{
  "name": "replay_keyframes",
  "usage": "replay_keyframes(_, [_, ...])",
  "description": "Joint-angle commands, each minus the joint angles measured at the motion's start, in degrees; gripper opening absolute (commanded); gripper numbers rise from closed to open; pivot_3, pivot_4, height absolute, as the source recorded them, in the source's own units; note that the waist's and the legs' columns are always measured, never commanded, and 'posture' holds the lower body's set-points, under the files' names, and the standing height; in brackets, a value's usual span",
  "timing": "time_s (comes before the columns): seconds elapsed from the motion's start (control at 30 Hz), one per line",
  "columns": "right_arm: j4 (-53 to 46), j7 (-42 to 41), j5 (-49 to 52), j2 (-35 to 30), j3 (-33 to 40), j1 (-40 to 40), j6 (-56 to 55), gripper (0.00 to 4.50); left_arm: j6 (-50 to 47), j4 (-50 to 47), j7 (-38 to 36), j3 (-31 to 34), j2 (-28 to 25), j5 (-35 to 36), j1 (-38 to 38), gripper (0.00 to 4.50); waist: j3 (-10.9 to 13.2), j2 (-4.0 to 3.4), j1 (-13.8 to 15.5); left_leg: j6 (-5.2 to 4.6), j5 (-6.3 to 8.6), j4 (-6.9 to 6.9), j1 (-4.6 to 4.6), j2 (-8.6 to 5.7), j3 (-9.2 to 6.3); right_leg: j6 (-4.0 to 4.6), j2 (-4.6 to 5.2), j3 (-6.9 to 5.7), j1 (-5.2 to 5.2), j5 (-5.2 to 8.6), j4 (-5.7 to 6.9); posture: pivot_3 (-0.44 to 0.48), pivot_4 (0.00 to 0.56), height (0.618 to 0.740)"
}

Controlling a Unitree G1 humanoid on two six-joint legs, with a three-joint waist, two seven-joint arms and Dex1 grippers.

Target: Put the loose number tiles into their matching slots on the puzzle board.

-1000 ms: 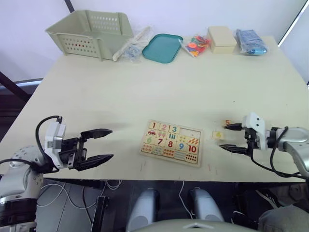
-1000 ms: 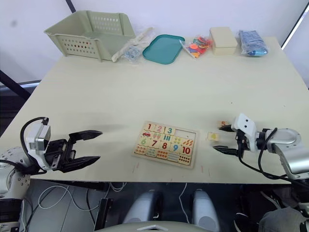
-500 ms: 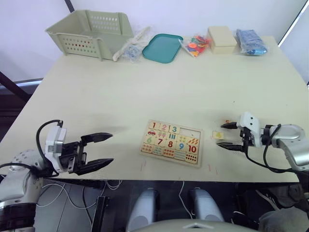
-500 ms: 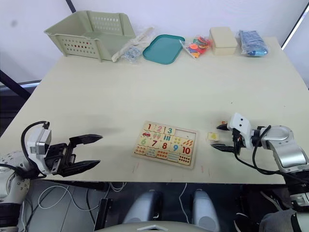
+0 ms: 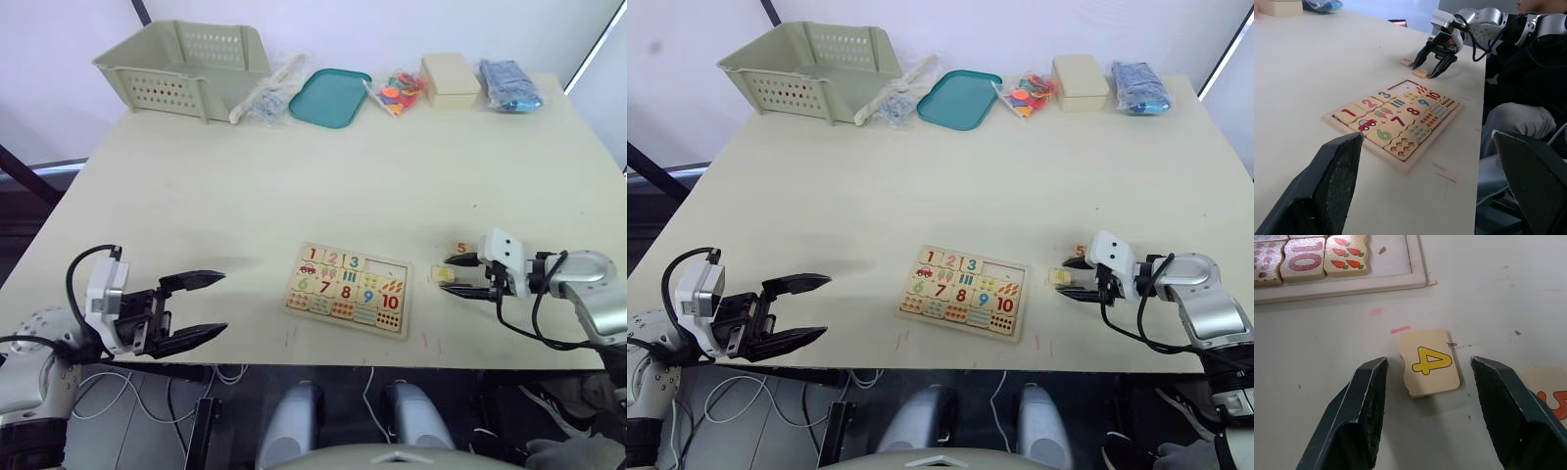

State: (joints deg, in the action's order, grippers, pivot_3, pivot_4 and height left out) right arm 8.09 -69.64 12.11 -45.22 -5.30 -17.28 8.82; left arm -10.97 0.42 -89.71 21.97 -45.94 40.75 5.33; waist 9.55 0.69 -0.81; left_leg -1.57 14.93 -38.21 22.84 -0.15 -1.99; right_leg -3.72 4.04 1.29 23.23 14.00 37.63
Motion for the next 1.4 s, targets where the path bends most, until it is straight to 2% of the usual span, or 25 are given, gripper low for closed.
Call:
replay_keyframes(0.03, [-0.03,-0.54,-0.28,-0.22,-0.04,0.24,-0.77,1.96,-0.08,-2.05,-0.27,1.64,-0.68,1.29,0.31,4.50,0.00,0.00,0.00,0.00,0.00,0.00,0.00,0.00,0.00,0.00,0.00,0.00,0.00,0.00,0.00,0.000,0.150,0.740])
replay_keyframes(0.8, [-0.50,0.65,-0.96,-1.06,0.47,1.52,-0.06,1.96,0.09,-1.88,-0.17,1.34,-0.55,1.11,-0.11,4.50,-0.01,0.01,0.01,0.00,0.00,0.00,0.00,-0.01,0.01,0.00,0.02,0.01,-0.01,0.00,-0.01,0.000,0.150,0.740])
replay_keyframes(1.4, [-5.08,1.75,-3.01,-3.17,-1.60,1.07,6.92,1.96,-0.56,-3.04,0.64,1.11,-0.35,1.10,-0.10,4.50,-0.01,0.01,0.15,0.00,0.00,-0.01,0.00,-0.02,-0.01,0.00,0.02,0.00,-0.01,0.00,-0.02,0.000,0.150,0.740])
